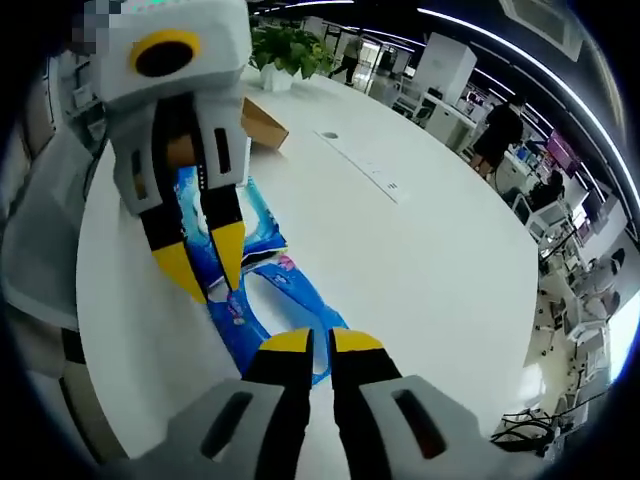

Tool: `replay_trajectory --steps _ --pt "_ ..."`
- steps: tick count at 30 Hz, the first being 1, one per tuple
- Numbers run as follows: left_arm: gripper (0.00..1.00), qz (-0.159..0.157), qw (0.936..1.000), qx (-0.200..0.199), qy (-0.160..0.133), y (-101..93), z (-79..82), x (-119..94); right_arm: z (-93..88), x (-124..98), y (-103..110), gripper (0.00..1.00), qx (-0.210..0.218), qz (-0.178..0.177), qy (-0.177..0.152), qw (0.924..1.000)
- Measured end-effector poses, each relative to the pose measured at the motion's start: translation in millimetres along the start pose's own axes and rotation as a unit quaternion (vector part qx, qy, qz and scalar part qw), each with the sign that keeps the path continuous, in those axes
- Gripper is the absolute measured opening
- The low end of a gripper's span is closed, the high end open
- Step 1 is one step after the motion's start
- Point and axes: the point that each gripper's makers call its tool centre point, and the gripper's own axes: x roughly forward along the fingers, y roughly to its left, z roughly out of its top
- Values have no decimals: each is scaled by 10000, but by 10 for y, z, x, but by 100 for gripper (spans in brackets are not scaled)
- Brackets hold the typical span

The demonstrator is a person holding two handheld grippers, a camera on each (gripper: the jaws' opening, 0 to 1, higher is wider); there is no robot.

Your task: Operate the shoe box by opening the lid, removing the specified soft item, and placing it in the target area until the item is outside and the box remains undamaged.

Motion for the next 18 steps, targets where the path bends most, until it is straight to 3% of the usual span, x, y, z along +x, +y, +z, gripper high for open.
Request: replay_trajectory --steps 18 --pt "42 426 9959 -730 -325 -269 -210 -693 163 -289 376 36 376 -174 86 9991"
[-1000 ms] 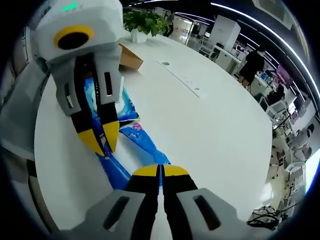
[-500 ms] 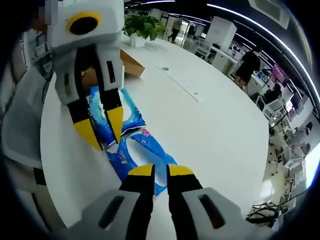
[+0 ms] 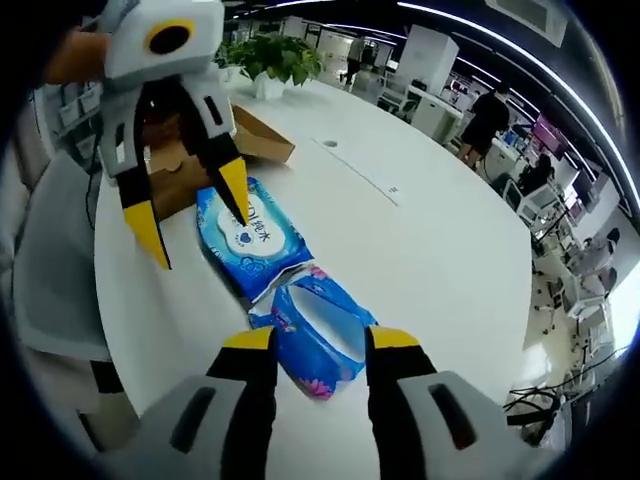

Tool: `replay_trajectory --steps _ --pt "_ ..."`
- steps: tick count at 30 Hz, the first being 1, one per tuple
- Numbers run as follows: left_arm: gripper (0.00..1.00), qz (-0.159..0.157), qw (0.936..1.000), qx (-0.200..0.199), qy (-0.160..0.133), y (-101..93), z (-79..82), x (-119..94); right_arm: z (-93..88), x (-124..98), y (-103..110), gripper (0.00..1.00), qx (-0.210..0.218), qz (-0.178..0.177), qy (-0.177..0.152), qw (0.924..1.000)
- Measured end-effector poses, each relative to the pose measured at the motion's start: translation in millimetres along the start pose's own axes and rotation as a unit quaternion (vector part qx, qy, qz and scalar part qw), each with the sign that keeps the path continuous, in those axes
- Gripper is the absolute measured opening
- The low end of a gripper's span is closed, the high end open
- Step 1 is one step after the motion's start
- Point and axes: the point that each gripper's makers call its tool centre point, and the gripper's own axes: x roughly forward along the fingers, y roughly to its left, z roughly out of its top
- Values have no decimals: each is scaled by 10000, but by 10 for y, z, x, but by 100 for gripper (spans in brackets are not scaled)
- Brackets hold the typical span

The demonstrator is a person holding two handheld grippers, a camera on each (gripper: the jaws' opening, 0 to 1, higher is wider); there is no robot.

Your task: Operate the shoe box by opening the lid, removing the specified soft item, and placing it in the target area until the item is outside and the box remains undamaged.

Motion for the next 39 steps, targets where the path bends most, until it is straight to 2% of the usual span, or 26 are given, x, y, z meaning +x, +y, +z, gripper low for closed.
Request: replay_trajectory --steps 3,11,18,22,26,31,39 --pt "46 130 9998 -57 -163 -6 -7 -162 11 -48 60 41 120 -82 30 9999" --pt "60 449 9971 -325 -522 3 -76 -576 169 -218 234 57 598 -336 -332 9971" --pt "73 809 9914 -621 -824 58 -228 -904 249 -284 373 68 807 -408 -520 9945" --pt "80 893 9892 -746 -897 48 -332 -1050 294 -312 424 74 944 -461 -615 9926" --pt "85 1018 9849 -894 -1075 31 -416 -1230 355 -356 453 80 1077 -564 -764 9896" --pt "96 1248 9809 -983 -1124 71 -562 -1413 414 -386 508 86 1153 -677 -847 9874" --pt "100 1623 9701 -1221 -1332 155 -783 -1825 490 -402 556 96 1254 -852 -923 9841"
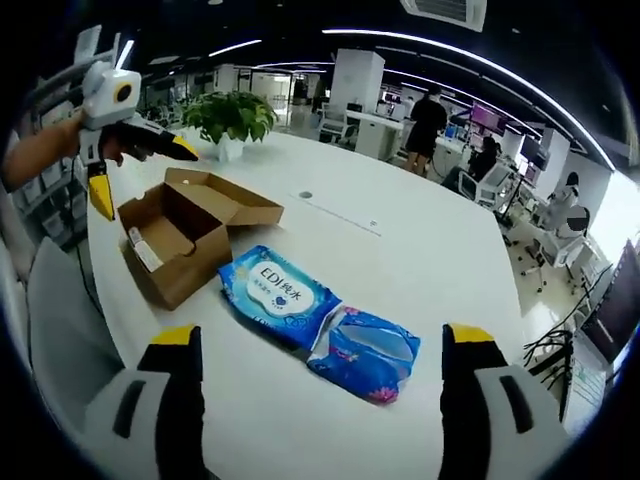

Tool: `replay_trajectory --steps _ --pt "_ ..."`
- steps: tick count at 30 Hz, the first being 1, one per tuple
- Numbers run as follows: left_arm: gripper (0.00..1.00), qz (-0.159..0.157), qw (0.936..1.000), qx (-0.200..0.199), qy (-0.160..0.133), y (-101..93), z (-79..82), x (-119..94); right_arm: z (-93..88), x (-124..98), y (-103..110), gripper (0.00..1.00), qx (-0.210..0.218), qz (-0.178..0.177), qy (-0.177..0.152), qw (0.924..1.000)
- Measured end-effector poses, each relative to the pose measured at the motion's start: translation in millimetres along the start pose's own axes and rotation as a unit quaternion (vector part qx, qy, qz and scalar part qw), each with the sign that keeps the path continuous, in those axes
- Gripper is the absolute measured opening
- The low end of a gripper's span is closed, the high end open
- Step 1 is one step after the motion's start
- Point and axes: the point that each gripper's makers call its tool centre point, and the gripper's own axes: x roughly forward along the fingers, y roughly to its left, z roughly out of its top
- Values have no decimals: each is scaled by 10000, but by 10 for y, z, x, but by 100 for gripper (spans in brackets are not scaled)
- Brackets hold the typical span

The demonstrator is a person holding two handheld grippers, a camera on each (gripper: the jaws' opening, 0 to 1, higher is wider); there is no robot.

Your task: Operate the shoe box by opening the lid, removing the specified soft item, and placing it in the target area until the item is outside and the box remains undamaged.

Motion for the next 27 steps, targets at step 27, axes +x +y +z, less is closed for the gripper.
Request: replay_trajectory --steps 27 --pt "100 838 9955 -439 -16 372 -676 -1021 161 51 535 93 -213 534 -15 9983"
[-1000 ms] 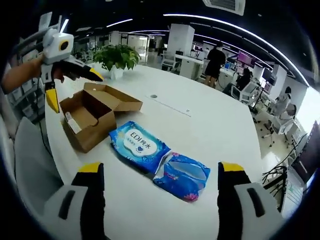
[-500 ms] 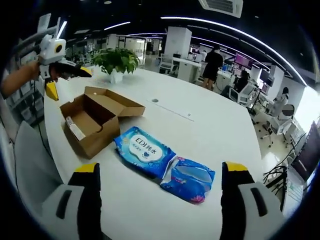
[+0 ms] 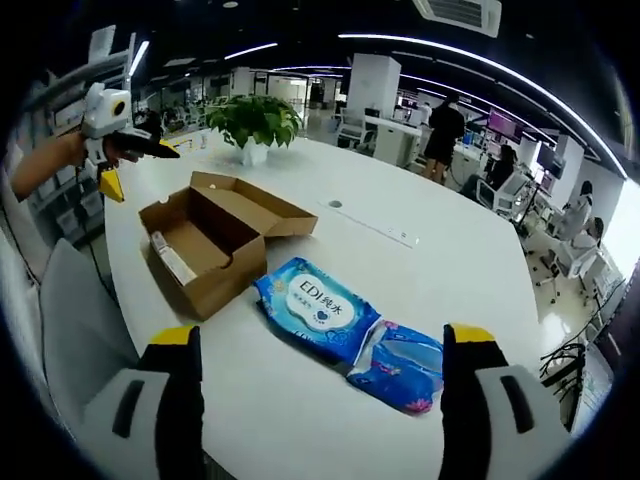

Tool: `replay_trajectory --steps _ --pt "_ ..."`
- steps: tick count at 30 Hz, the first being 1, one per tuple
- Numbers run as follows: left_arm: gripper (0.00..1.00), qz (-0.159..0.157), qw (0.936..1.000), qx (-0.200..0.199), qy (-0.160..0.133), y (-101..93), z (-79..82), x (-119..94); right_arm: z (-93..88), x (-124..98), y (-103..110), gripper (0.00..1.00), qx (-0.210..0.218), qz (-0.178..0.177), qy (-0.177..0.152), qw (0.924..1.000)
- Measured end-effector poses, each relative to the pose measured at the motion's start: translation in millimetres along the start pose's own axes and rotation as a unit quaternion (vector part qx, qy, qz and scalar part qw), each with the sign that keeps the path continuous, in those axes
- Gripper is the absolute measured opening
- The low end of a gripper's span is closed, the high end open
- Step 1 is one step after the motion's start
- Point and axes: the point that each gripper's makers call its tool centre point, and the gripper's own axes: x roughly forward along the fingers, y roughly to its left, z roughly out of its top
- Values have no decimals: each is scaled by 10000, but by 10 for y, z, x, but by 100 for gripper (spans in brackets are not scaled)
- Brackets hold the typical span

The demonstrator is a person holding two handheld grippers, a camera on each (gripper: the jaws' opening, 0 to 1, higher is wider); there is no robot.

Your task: Operate the shoe box by opening the lid, removing the specified soft item, and placing it in the target area until the item is outside and the box remains undamaged.

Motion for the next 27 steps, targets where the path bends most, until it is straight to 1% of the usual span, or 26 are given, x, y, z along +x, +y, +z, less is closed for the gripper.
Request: replay_trajectory --steps 2,5,7,9,12,17,19,23,27 --pt "100 9 10000 -27 -20 9 -53 -67 5 27 84 90 -45 206 51 9998" --pt "100 144 9999 -25 81 44 -144 -163 40 74 245 87 -222 508 105 9984" --pt "100 215 9997 -41 96 79 -189 -230 55 92 343 82 -324 709 144 9969" --pt "100 277 9995 -103 77 98 -219 -300 69 129 384 79 -355 866 190 9954" --pt "100 364 9992 -165 60 115 -256 -391 108 187 515 75 -586 1172 198 9912" --pt "100 567 9983 -124 64 150 -340 -542 152 271 681 70 -914 1533 259 9836" --pt "100 627 9979 -173 58 156 -378 -599 183 319 727 68 -1091 1643 245 9801" --pt "100 722 9970 -290 -63 158 -420 -686 224 400 814 66 -1371 1832 273 9731" --pt "100 838 9955 -431 -51 173 -490 -745 272 494 902 64 -1582 2045 292 9656"
